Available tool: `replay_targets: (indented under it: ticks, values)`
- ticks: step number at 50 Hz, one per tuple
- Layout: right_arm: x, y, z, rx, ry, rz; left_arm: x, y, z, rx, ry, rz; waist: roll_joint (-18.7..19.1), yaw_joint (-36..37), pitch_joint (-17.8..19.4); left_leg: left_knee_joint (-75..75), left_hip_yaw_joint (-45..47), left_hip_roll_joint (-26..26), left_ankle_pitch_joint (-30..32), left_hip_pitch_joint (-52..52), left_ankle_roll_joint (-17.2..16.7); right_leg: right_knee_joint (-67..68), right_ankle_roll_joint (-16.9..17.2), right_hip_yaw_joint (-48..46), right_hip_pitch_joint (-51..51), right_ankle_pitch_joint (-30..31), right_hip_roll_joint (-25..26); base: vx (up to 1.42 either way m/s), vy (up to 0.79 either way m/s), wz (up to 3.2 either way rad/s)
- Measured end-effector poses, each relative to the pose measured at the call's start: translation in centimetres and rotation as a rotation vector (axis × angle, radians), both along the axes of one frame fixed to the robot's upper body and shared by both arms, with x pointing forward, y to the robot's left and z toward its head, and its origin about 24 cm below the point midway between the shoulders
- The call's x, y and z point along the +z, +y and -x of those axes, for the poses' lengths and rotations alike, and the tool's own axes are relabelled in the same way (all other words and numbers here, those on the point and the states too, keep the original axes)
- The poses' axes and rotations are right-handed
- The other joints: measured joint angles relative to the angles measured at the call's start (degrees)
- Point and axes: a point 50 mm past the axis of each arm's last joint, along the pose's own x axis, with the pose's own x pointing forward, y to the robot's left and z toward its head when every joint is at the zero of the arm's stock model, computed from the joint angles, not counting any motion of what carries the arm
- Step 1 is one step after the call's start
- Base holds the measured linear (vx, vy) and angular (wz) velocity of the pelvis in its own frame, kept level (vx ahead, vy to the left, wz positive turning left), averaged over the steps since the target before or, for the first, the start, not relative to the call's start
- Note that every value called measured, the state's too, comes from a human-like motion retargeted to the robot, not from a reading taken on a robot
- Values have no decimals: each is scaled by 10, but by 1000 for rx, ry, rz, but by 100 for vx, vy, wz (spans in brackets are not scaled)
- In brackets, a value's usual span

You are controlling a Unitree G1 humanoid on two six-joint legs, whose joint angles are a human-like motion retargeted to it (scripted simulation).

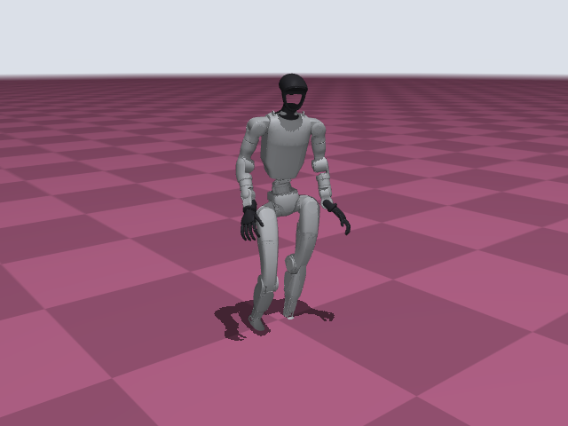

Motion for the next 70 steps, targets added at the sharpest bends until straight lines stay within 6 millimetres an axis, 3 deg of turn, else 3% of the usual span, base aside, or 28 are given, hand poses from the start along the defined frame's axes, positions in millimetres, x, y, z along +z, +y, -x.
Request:
replay_targets:
  ticks: [13, 18, 30, 43, 50, 57, 64, 70]
  values:
    - [-7, 2, 3, -34, 40, 1, 29, -66, -60, -456, -185, 38, 13, 0, -6, -6, -13, -3, 8, 3, -14, -25, -1, -28, 22, -13, -16, 0, -5, 16]
    - [-9, -4, 4, -57, 53, 1, 33, -81, -65, -604, -182, 32, 27, 2, -3, 12, -8, 8, -4, 2, -22, -41, 1, -39, 39, -9, -9, 0, 0, 0]
    - [-10, -12, 7, -94, 60, -36, 30, -94, -62, -812, -87, 9, 51, 9, -4, 92, 5, 34, -52, -22, -29, -68, 3, -46, 64, 1, 10, 0, 0, 0]
    - [-4, -17, -3, -49, 46, -18, 20, -99, -51, -844, -21, 40, 46, -13, -16, 62, 26, 36, -45, -33, -30, -47, 2, -24, 20, 11, 21, 0, 0, 0]
    - [7, 0, -25, 86, 2, -18, 24, -97, -61, -833, -46, 20, 24, -39, -32, -10, 54, 21, -1, -43, -33, -16, 8, -1, -57, -3, 25, -5, 2, -15]
    - [12, 20, -38, 222, -4, -4, 29, -87, -68, -764, -98, -7, 6, -41, -59, -32, 94, 17, 14, -78, -35, 23, -12, -46, -97, -32, -9, -4, -2, -34]
    - [8, 36, -37, 296, 32, -15, 32, -75, -69, -659, -141, -13, -13, -28, -75, -34, 124, 10, 16, -86, -34, 34, -15, -74, -73, -48, -47, -2, -5, -32]
    - [-1, 35, -27, 280, 85, -18, 25, -72, -59, -581, -131, 16, -20, -19, -72, -33, 150, 10, 17, -70, -34, 11, -6, -76, -43, -53, -56, -4, -7, -31]
